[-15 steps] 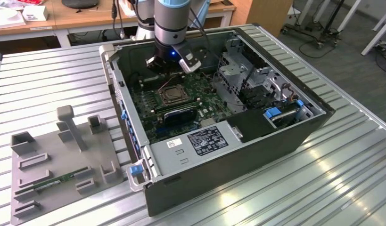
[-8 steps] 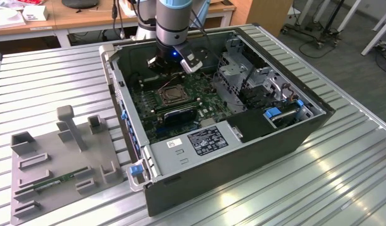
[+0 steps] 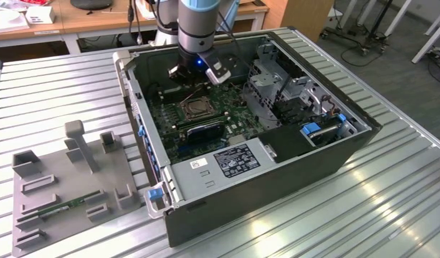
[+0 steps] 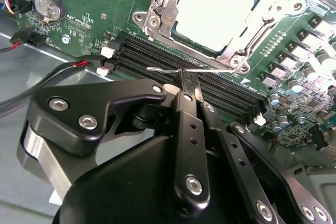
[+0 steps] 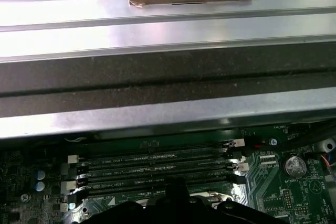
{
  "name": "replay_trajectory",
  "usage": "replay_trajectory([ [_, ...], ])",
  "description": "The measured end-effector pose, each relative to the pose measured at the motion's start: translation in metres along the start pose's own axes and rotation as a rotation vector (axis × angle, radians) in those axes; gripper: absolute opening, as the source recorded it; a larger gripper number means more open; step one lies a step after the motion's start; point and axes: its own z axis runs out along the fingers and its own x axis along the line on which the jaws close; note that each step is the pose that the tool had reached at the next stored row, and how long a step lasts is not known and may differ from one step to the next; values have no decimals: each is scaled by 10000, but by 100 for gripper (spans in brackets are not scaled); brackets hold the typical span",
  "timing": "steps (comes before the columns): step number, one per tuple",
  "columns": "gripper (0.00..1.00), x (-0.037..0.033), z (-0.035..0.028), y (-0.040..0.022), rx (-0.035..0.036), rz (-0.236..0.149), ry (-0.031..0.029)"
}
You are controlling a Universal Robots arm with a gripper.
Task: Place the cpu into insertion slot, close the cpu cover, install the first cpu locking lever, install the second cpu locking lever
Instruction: 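Install the first cpu locking lever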
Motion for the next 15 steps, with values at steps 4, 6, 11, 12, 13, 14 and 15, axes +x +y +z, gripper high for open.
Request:
replay_trajectory([
  [4,11,-4,27,-7,1,0,0],
  [6,11,-7,40,-10,1,0,0],
  [11,11,-9,48,-12,3,1,1],
  [12,11,-10,54,-13,-3,0,-2],
  [13,11,-10,59,-14,-3,0,-2],
  [14,11,-10,64,-16,0,0,0],
  [15,11,-11,71,-18,0,0,0],
])
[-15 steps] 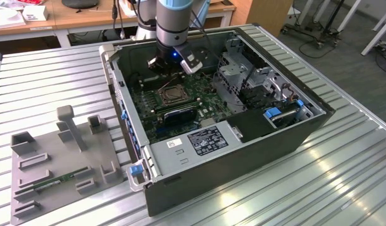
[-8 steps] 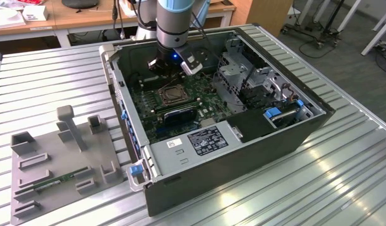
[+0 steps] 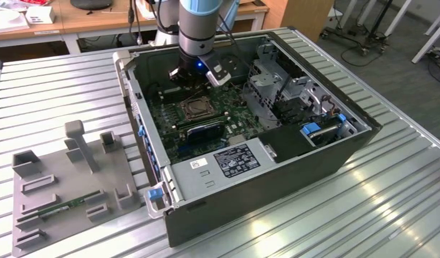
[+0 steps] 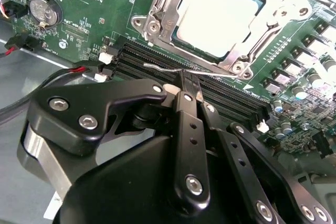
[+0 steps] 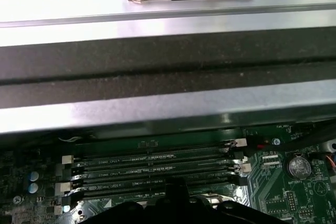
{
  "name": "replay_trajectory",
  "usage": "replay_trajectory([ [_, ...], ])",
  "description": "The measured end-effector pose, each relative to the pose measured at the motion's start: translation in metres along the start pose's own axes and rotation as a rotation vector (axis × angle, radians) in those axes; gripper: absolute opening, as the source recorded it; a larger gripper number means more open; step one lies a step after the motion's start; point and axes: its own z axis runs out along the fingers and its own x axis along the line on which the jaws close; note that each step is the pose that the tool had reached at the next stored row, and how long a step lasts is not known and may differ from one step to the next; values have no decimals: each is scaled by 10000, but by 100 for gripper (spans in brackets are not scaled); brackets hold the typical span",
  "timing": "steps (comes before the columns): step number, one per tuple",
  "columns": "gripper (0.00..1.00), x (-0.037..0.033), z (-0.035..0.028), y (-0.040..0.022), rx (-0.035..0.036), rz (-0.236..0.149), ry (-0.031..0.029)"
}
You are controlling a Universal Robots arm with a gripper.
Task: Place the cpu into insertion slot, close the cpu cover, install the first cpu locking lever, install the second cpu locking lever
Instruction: 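Install the first cpu locking lever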
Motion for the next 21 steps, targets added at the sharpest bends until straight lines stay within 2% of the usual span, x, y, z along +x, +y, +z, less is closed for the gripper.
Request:
replay_trajectory([
  [21,11,-19,71,-17,9,0,0],
])
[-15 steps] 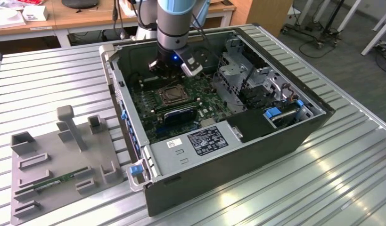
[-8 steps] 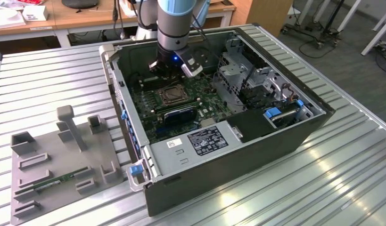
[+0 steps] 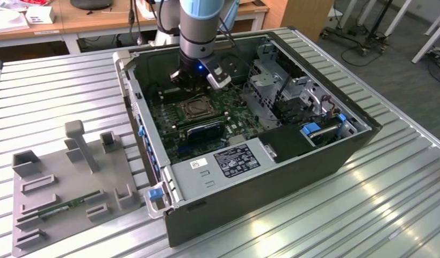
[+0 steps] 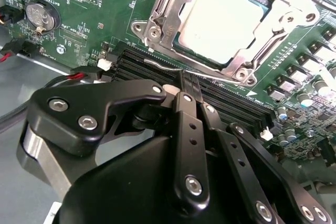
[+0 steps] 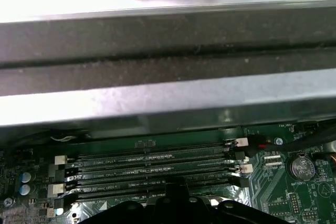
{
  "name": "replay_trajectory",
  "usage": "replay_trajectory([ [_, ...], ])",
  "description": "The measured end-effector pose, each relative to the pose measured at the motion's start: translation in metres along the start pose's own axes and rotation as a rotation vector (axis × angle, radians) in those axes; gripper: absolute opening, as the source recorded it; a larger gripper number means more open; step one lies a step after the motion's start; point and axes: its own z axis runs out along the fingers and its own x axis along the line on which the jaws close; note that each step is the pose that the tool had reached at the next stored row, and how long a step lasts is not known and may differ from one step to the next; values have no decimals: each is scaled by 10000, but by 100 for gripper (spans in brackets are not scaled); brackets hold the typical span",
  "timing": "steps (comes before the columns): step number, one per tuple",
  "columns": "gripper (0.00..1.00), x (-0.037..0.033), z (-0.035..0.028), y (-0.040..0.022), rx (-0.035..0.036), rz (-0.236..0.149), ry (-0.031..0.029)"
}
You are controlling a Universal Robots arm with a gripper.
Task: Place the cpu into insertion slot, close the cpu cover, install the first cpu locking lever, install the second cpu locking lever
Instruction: 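Install the first cpu locking lever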
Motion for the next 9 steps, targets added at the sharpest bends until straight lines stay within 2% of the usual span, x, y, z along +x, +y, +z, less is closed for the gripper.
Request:
replay_trajectory([
  [9,11,-2,41,-11,16,-1,-1],
])
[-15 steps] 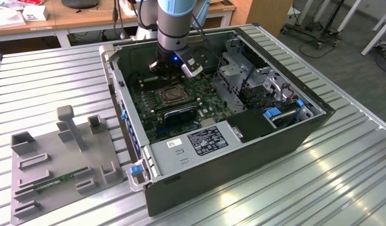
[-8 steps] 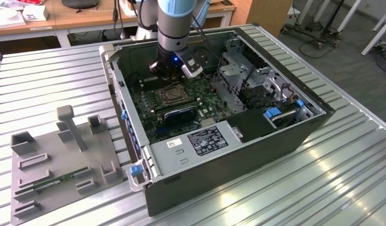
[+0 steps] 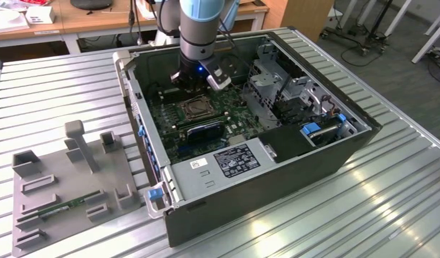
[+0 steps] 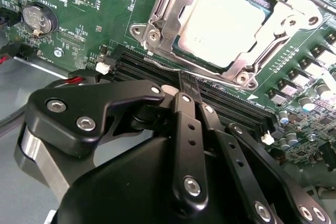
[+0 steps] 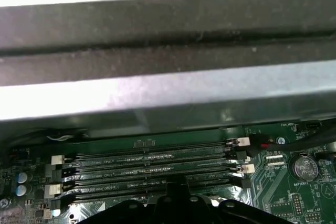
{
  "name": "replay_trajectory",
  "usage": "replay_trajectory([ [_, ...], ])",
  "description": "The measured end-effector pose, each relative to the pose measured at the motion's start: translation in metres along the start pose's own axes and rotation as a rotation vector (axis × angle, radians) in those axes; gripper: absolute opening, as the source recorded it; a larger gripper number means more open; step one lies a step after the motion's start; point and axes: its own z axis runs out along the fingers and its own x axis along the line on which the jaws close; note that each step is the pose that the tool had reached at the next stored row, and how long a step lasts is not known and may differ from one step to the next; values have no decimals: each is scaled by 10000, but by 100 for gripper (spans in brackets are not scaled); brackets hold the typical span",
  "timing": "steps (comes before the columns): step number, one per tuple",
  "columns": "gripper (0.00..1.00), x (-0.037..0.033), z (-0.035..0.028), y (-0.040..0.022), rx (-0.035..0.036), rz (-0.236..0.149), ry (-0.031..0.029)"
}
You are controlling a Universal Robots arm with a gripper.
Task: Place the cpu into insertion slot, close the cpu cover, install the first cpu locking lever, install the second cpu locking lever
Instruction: 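Install the first cpu locking lever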
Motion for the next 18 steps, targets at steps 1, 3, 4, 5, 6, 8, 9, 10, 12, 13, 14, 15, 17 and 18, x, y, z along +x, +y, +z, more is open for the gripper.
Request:
replay_trajectory([
  [1,11,0,5,-1,2,0,0],
  [3,11,0,7,-2,7,0,1],
  [4,11,0,8,-2,6,0,1],
  [5,11,0,8,-2,6,0,0],
  [6,11,-1,9,-2,7,-1,-1],
  [8,11,-1,10,-2,26,-3,-4],
  [9,11,-2,9,-4,35,-4,-5],
  [10,11,-2,9,-5,46,-3,-6],
  [12,11,-3,9,-6,67,-4,-8],
  [13,11,-4,9,-6,79,-6,-9],
  [14,11,-4,9,-7,90,-7,-10],
  [15,11,-4,10,-7,101,-8,-11],
  [17,11,-4,11,-7,123,-9,-13],
  [18,11,-4,12,-8,133,-9,-14],
])
